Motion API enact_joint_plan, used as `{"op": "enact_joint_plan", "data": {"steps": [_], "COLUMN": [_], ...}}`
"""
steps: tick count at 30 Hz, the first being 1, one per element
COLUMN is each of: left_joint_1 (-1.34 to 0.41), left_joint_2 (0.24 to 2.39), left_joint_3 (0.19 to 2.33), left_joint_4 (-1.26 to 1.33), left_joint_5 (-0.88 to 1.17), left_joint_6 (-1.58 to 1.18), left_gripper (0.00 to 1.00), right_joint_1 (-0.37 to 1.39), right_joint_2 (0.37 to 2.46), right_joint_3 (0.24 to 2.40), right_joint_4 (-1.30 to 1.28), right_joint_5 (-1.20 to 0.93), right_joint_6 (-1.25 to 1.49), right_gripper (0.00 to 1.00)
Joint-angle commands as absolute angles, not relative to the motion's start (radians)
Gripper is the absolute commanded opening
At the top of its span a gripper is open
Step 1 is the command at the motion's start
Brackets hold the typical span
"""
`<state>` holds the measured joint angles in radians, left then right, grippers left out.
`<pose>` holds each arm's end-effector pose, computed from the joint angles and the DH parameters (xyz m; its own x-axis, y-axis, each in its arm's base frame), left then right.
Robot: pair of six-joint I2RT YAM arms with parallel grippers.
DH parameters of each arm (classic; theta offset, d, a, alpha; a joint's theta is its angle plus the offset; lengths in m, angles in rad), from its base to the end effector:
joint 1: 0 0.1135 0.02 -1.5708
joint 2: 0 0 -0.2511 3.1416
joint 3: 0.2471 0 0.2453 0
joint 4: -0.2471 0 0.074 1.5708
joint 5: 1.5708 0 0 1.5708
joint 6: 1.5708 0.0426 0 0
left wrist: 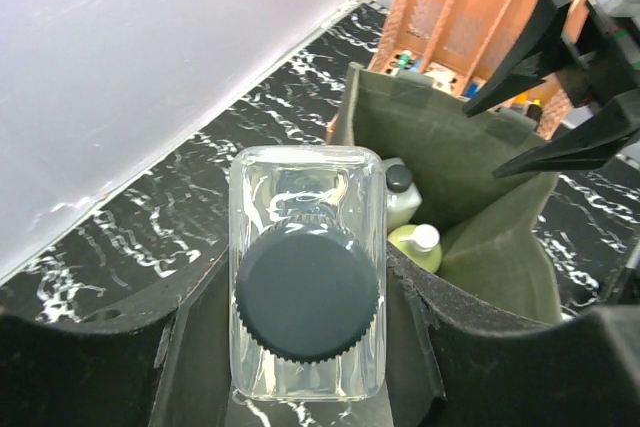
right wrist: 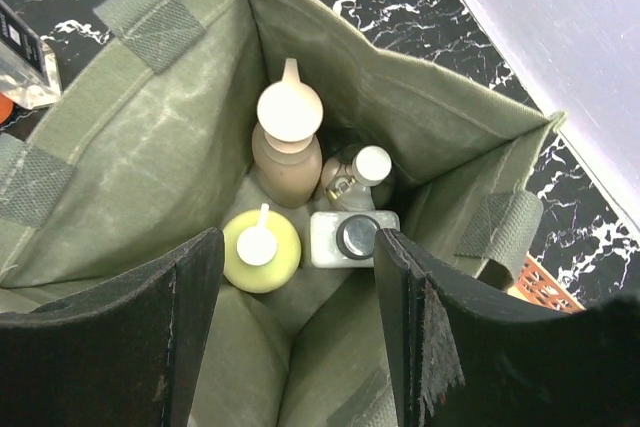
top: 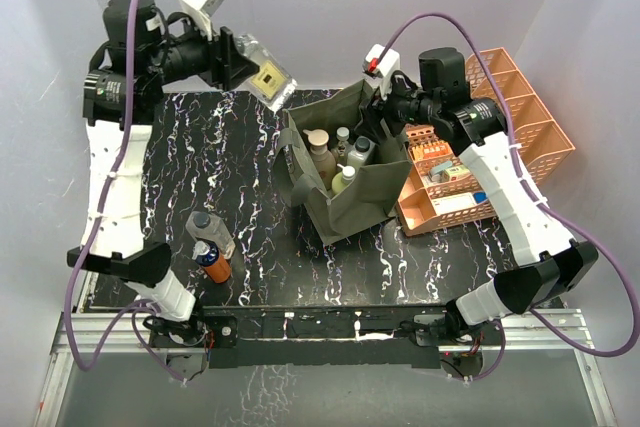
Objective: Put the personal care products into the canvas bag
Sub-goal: Place the care product in the canvas bag.
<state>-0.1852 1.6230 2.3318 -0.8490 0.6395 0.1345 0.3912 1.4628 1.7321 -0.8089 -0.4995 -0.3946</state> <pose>0.2722 -0.0769 0.5495 -0.0384 0.1167 -0.9924 0.7404 0.6703 0.0501 0.2712 0.1339 0.4270 -0.1638 -0.4326 -0.8866 -0.8423 0.5292 -0.1026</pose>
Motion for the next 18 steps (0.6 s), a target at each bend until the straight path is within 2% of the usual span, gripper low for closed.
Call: {"op": "enact_joint_plan", "data": {"steps": [1, 9, 18], "left_joint_1": [-0.28, -0.465, -0.499], "left_joint_2": [1.627, 1.663, 1.687], "left_joint_3": [2.382, 2.358, 2.251], "left_joint_4": [-0.711, -0.732, -0.703], "left_joint_5": [0.703, 0.667, 0.666], "left_joint_6": [0.042, 0.062, 0.052], "left_gripper": [0.0, 0.0, 0.0], "right_joint_1": [0.347, 0.249, 0.259], "right_joint_2": [1.422, 1.376, 1.338], "right_joint_3": [1.712, 1.704, 1.679], "right_joint_4": [-0.775, -0.858, -1.057], "right_joint_5": [-0.504, -0.639, -0.819], "right_joint_6": [-0.401, -0.476, -0.686], "right_gripper": [0.64, 0.64, 0.65]}}
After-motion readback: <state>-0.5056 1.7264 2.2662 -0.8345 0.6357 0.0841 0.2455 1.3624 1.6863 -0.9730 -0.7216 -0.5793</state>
